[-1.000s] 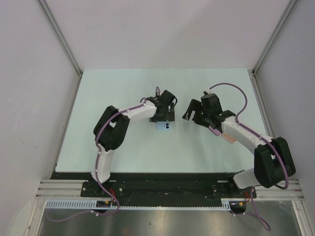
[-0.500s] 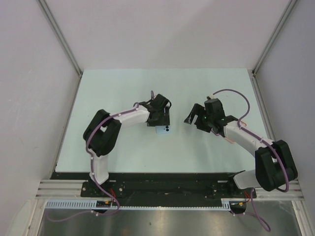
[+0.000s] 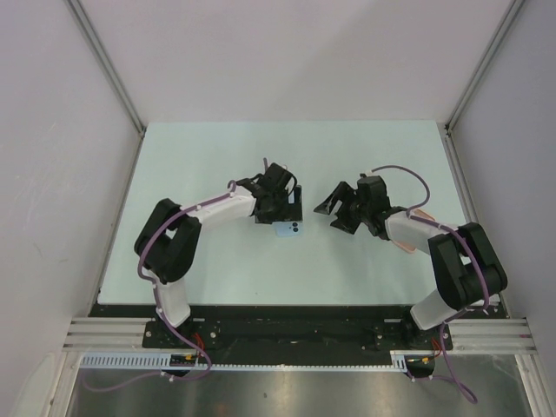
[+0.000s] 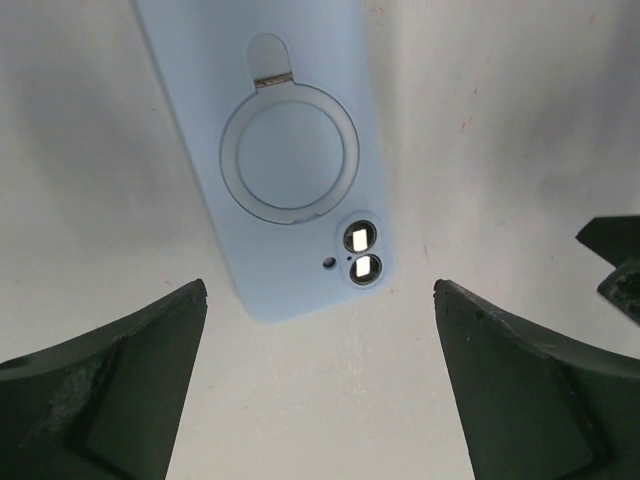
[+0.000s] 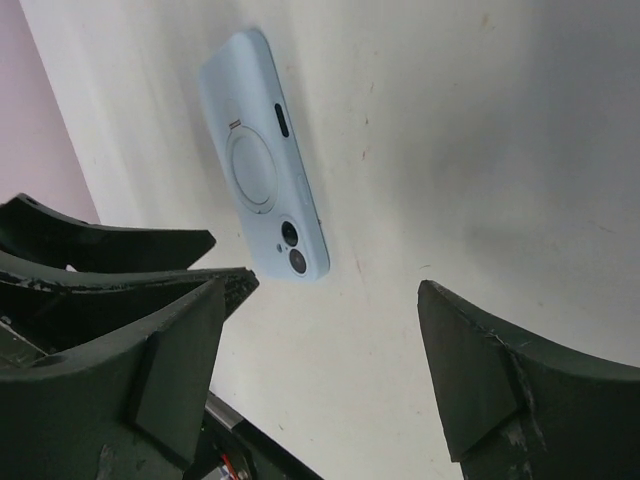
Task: Take the phone out of the phone case
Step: Pick up the phone at the center of the board.
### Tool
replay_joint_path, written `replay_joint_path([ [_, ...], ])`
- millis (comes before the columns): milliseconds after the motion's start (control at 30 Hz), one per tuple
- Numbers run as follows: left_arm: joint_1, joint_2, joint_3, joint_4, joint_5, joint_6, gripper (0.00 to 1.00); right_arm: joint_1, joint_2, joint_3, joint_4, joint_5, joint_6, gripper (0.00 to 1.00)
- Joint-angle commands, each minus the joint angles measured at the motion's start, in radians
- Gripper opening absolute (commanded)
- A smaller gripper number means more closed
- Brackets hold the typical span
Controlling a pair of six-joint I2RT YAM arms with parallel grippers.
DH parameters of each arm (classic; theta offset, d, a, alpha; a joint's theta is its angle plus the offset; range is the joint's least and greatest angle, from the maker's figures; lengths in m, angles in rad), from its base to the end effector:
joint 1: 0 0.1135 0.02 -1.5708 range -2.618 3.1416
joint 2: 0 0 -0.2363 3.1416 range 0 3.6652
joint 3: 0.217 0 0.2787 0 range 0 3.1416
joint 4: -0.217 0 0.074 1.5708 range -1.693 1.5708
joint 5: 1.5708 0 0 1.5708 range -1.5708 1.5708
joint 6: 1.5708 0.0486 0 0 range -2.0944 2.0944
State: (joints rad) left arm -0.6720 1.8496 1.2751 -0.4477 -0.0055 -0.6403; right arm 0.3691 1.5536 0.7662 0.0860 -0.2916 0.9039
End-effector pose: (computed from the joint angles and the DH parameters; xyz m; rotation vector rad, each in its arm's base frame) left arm 0.3211 -0.2551 0.1385 0.0402 2.6673 -0.4521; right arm 0.3145 0.1366 0.1215 0.4832 2.3921 0.9595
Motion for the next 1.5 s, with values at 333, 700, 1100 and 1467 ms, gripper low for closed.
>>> replay_joint_path([
  [333, -0.064, 0.147, 0.19, -0.123, -0.243, 0.031, 1.0, -0.002, -0.066, 0.001, -0.018, 0.025, -0.008, 0.86],
  [700, -0.098, 0.293, 0.326, -0.235, -0.323, 0.018, 0.94, -0.007, -0.073, 0.001, -0.029, 0.028, -0.016, 0.87],
  [1100, -0.093, 0.175, 0.204, -0.126, -0.188, 0.059, 0.7, -0.032, -0.069, -0.004, -0.038, 0.02, -0.013, 0.87],
  [1467, -0.074, -0.015, 0.093, -0.049, 0.042, 0.047, 0.64, -0.041, -0.006, -0.01, 0.046, -0.027, 0.064, 0.87],
])
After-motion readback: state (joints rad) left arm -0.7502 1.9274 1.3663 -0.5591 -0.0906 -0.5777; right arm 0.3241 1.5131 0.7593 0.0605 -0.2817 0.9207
